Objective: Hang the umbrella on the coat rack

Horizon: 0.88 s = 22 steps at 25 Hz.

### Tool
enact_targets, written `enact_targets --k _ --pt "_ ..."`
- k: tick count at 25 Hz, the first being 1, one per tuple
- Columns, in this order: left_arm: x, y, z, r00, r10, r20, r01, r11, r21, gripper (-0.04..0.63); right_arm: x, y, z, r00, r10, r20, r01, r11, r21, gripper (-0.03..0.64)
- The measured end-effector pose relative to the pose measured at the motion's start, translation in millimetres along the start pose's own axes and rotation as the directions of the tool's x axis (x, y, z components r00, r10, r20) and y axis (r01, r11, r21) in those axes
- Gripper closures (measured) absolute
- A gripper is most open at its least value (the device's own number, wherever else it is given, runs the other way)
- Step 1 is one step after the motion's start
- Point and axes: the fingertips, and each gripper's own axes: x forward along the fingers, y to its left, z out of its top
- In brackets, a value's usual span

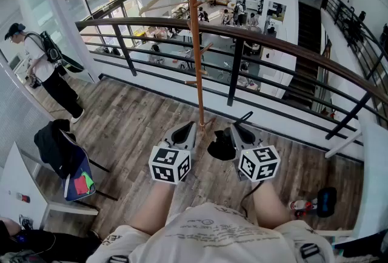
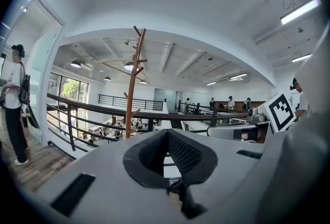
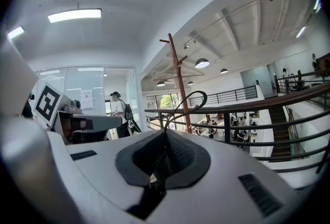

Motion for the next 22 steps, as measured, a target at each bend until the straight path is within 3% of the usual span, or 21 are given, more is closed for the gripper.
enact_targets --k 22 --pt "-15.3 47.3 -5.6 0.998 -0.067 0.004 0.067 0.998 -0.014 0.592 14.1 16.8 13.9 0.992 -0.103 0.078 0.101 0.994 0.035 0.612"
